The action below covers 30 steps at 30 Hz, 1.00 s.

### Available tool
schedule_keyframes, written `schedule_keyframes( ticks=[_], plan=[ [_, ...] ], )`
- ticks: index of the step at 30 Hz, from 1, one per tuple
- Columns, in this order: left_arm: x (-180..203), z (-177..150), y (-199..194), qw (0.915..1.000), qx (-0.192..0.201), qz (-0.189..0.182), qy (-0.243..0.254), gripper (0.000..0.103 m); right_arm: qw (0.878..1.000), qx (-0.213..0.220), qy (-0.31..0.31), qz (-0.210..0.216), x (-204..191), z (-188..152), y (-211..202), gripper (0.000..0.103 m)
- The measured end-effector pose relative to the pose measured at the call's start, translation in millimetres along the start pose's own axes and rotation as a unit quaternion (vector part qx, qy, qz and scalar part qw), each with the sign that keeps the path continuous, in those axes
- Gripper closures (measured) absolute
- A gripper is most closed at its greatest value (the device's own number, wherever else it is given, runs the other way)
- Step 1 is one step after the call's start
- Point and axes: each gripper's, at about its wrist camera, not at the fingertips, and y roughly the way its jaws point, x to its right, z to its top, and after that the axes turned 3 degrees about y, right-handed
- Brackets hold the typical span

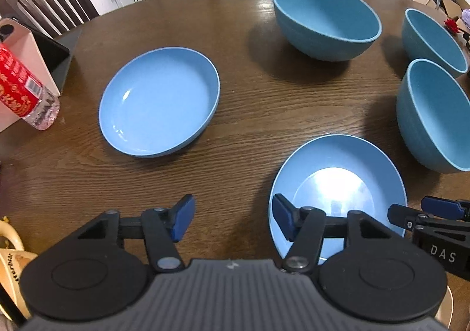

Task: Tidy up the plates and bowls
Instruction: 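Move the right tool to the rim of a light-blue plate, then close the right gripper on the light-blue plate rim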

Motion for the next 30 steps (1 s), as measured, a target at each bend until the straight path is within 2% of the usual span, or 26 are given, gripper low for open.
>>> schedule_keyframes(
  ticks=[1,5,11,16,21,30],
  plan=[
    [-1,1,3,1.0000,-0.004,-0.003,-0.002,0.053,1.000,-0.002,0.003,0.002,0,0,2,0.065],
    [-3,4,7,0.9998,-0.001,-0.021,-0.005,0.056,1.000,-0.007,0.009,0.006,0,3,11,0.073],
    [-2,7,9,0.9990,-0.003,-0.043,0.001,0.072,1.000,-0.014,0.017,0.015,1,5,19,0.087],
    [1,7,13,0.9985,-0.012,-0.053,0.004,0.080,0.999,-0.016,0.024,0.026,3,4,21,0.092],
    [5,6,13,0.9977,-0.014,-0.066,0.009,0.094,0.999,-0.017,0.028,0.035,3,2,22,0.097],
    [4,2,11,0.9973,-0.012,-0.073,-0.002,0.099,0.998,-0.015,0.039,0.048,5,-3,22,0.099]
  ],
)
